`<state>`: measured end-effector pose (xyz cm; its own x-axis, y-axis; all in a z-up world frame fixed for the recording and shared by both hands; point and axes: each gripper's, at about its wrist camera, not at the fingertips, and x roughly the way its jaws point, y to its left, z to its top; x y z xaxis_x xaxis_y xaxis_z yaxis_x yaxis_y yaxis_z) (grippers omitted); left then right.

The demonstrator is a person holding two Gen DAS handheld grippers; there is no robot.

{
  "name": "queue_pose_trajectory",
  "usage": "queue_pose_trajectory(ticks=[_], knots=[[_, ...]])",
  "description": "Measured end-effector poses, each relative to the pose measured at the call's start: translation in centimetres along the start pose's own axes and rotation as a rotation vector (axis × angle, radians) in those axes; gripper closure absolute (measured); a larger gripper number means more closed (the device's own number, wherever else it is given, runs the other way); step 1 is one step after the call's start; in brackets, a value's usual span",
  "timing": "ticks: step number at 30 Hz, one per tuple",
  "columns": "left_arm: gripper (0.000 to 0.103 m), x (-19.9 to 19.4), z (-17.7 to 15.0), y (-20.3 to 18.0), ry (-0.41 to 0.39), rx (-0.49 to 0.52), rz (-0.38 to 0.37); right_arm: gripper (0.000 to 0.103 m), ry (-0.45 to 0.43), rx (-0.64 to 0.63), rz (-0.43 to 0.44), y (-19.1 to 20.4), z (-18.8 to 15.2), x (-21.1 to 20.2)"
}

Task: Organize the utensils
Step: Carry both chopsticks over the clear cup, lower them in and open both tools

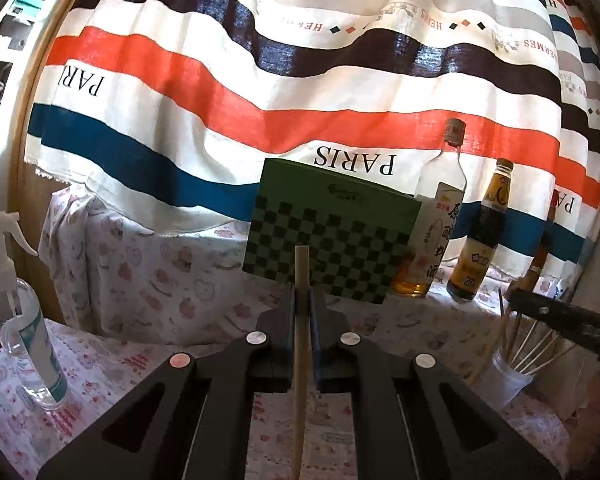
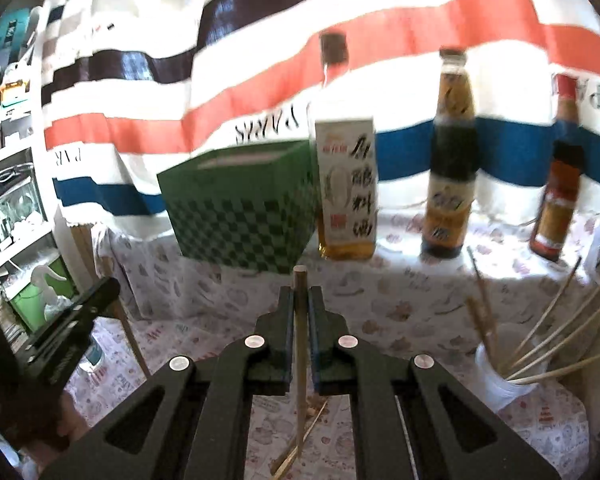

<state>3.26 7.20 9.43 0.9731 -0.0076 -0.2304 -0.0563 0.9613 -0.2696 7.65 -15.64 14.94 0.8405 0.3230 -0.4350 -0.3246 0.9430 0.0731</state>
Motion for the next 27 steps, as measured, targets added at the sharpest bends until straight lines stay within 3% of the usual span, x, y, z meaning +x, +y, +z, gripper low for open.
queue_pose_trajectory(ticks=[4,11,18,27], knots=[[0.097,-0.4,-0.1,0.1,-0.031,-0.007,-0.009,0.095,-0.053,-0.016,-0.032,0.0,-0.6,-2.4],[0.097,-1.1,-0.7,-0.3,-0.128,0.015,0.032,0.095,-0.119,0.002,-0.009,-0.1,-1.0,-4.6],[0.097,0.1,-1.5,-1.7,-0.054,0.045,0.027,0.095,-0.115,-0.003,-0.020,-0.6,-1.0,-5.0],[0.097,-0.6,-0.8,-3.3,0.016,0.084,0.019,0.095,-0.186,0.033,-0.026,-2.7,0.3,-8.0]])
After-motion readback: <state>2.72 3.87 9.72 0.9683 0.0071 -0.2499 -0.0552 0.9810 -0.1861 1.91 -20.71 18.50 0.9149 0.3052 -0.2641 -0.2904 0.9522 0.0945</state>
